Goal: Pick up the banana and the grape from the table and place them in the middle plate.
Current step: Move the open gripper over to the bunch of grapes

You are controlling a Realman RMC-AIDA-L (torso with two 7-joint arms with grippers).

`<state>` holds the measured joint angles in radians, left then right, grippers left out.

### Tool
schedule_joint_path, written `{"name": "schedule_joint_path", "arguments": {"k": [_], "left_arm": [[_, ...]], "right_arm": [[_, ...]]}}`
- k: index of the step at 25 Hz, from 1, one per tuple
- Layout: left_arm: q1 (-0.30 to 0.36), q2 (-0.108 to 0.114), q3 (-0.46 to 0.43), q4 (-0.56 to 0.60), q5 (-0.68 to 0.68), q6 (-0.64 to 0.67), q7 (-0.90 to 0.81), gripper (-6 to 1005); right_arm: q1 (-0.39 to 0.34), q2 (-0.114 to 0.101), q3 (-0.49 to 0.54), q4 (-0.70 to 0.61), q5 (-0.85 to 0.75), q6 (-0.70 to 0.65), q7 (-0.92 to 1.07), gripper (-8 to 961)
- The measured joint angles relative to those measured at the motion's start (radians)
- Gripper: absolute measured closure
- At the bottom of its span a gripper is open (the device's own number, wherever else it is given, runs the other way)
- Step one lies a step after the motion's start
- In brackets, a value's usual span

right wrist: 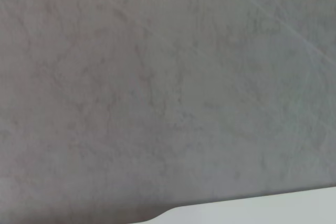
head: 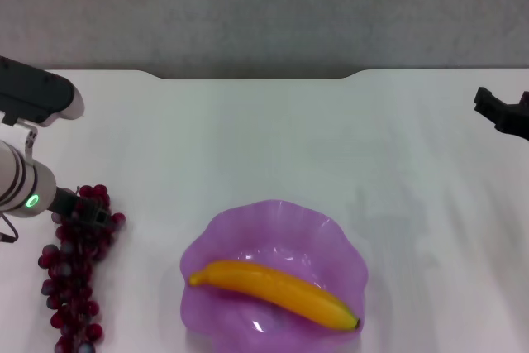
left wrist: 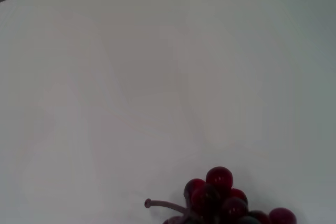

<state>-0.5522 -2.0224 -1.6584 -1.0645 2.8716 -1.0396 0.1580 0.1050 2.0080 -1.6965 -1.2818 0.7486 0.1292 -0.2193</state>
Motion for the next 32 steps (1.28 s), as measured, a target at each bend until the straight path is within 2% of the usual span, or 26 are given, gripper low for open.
{"name": "schedule_joint_path", "arguments": {"k": [8, 10, 16, 32], "left_arm": [[-0.018, 0.001, 0.007, 0.022, 0.0, -0.008, 0.004, 322], [-0.018, 0.001, 0.008, 0.018, 0.0, -0.01, 0.013, 411], [-0.021, -0.001, 0.008, 0.02, 0.0, -0.03, 0.048, 513], [0.0, -0.004, 0.01, -0.048, 0.0, -0.045, 0.052, 632]], "right_arm": [[0.017, 0.0, 0.0, 0.019, 0.002, 0.011, 0.0, 211], [0.018, 0.0, 0.0, 0.019, 0.002, 0.012, 0.0, 211], [0.019, 0.0, 0.0, 0.02, 0.002, 0.013, 0.0, 211], [0.021, 0.0, -0.002, 0.022, 0.003, 0.024, 0.0, 211]]}}
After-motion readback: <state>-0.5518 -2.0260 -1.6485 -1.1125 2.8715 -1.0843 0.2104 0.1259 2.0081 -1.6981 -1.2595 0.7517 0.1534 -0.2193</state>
